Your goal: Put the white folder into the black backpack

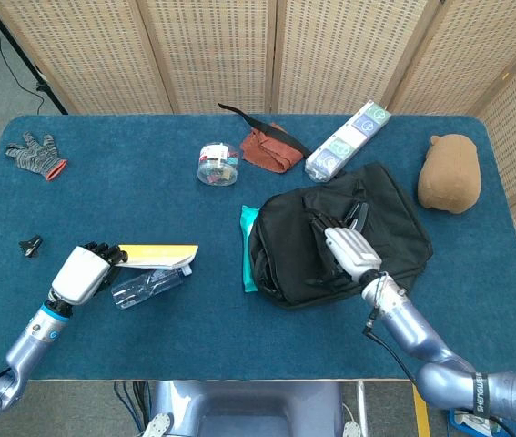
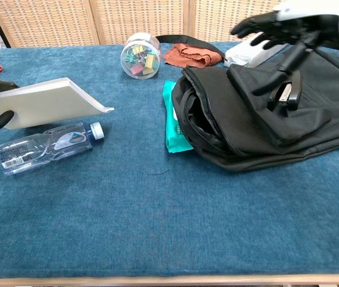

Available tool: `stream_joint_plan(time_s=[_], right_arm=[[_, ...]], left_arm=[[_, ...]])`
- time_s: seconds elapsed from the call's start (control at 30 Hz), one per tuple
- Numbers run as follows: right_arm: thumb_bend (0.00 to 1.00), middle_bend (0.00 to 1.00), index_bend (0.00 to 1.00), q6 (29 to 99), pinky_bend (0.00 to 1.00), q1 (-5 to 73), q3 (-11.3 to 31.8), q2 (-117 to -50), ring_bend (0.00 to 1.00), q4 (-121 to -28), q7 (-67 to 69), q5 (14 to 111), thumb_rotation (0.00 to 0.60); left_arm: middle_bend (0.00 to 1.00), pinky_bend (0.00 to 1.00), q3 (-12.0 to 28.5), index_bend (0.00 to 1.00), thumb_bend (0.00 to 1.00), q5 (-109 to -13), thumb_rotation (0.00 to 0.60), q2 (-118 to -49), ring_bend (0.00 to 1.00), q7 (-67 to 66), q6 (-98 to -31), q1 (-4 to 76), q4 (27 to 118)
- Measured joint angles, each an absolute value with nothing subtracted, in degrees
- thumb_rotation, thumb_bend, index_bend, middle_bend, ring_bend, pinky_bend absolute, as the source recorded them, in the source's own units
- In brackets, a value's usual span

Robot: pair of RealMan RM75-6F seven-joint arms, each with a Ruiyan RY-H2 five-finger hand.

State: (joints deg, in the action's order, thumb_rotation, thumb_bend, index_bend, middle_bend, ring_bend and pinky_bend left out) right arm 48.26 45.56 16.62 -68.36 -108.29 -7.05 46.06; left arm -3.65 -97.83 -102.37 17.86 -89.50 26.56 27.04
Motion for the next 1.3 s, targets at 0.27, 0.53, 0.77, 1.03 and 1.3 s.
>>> stream_joint_plan(time_s=[0.27, 0.53, 0.77, 1.03, 1.3], right_arm=[[0.00, 0.00, 0.00, 50.5, 0.02, 56.2, 19.8, -75.1, 0.00, -104.1, -14.3, 31.5, 0.600], [0.00, 0.00, 0.00, 52.3, 0.02, 63.2, 21.2, -82.6, 0.00, -96.5, -18.1, 25.6, 0.600], [0.00, 0.00, 0.00, 52.2, 0.02, 64.9, 20.7, -86.7, 0.00, -90.5, -19.0, 24.0, 0.600], [0.00, 0.00, 0.00, 52.2, 0.03, 64.8, 18.9, -89.3, 0.00, -84.3, -19.7, 24.6, 0.600], [0.00, 0.06, 0.08, 54.5, 0.32, 63.8, 17.5, -90.2, 0.12, -82.2, -21.5, 25.7, 0.600]], left_arm=[[0.64, 0.71, -3.9, 0.82, 0.64, -97.8, 0.600, -104.5, 0.60, 18.0, -90.2, 26.2, 24.6], [0.64, 0.71, -3.9, 0.82, 0.64, -97.5, 0.600, -105.0, 0.60, 18.7, -90.1, 26.2, 23.4], [0.64, 0.71, -3.5, 0.82, 0.64, -96.9, 0.600, -105.2, 0.60, 19.1, -90.5, 26.3, 22.7], [0.64, 0.71, -3.5, 0.82, 0.64, -96.7, 0.600, -105.2, 0.60, 19.4, -90.6, 26.3, 22.7], [0.64, 0.71, -3.5, 0.82, 0.64, -96.4, 0.600, -105.1, 0.60, 19.5, -90.4, 26.3, 22.7]])
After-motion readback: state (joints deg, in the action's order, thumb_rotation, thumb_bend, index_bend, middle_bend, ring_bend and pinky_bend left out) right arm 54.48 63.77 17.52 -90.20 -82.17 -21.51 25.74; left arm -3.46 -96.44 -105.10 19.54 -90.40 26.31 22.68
